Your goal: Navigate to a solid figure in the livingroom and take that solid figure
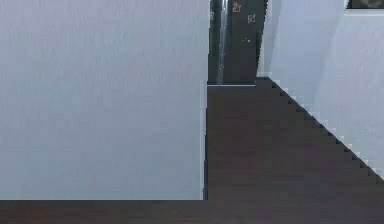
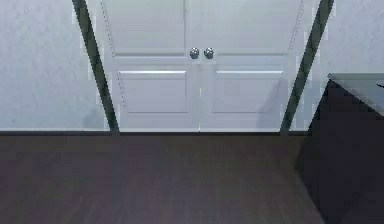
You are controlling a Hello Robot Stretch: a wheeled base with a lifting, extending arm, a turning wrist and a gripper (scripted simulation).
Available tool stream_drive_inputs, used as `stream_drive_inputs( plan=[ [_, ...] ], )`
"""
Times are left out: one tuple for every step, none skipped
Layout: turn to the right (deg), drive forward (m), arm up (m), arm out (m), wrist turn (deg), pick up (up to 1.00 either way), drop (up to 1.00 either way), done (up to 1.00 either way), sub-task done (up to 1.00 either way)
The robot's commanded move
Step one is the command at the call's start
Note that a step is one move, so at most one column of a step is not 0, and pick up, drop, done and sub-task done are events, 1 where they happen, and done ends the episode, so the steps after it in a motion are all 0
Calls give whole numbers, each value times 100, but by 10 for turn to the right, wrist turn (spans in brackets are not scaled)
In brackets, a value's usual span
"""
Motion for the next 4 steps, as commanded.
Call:
stream_drive_inputs(
  plan=[
    [-450,0,0,0,0,0,0,0,0],
    [-390,0,0,0,0,0,0,0,0],
    [-30,0,0,0,0,0,0,0,0],
    [0,100,0,0,0,0,0,0,0]
  ],
)
